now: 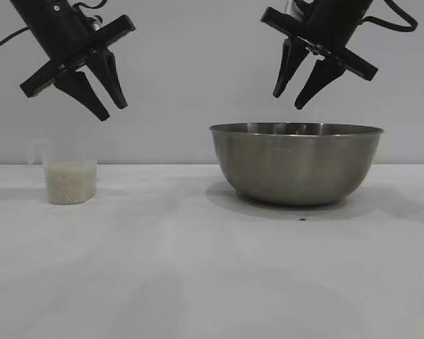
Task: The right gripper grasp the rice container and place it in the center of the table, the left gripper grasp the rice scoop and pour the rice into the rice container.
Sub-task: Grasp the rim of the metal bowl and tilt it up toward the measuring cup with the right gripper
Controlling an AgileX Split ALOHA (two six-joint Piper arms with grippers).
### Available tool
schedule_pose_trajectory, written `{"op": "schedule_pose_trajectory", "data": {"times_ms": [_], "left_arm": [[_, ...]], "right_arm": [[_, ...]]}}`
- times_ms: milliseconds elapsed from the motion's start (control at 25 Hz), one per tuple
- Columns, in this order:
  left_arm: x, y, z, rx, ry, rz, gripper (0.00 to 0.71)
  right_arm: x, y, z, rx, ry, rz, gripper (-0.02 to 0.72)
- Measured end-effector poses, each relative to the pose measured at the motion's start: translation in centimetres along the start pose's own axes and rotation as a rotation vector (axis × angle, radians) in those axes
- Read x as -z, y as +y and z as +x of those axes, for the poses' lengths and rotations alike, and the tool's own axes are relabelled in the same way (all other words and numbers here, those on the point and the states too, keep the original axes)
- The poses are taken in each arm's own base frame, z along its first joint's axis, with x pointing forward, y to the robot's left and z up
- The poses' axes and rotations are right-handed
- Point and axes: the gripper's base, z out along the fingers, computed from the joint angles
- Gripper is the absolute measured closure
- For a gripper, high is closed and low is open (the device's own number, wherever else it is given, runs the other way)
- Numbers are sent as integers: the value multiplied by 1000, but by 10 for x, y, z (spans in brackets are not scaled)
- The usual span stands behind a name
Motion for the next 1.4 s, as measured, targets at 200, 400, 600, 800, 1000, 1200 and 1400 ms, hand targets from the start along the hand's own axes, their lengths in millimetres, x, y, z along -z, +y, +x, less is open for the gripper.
{"op": "schedule_pose_trajectory", "data": {"times_ms": [200,400,600,800,1000,1200,1400], "left_arm": [[23,-12,1,-45,-36,-14,500],[50,-20,8,-110,-46,-99,500],[78,-25,14,-154,-73,-203,500],[100,-28,18,-172,-112,-302,500],[117,-27,22,-174,-136,-407,500],[123,-25,23,-166,-143,-455,500],[134,-26,26,-163,-167,-499,500]], "right_arm": [[23,8,1,39,-44,45,475],[43,12,3,68,-77,104,475],[58,14,5,77,-105,158,427],[66,15,6,69,-121,185,429],[68,9,12,77,-104,254,429],[59,-6,27,74,-30,348,429],[47,-15,34,61,22,368,429]]}}
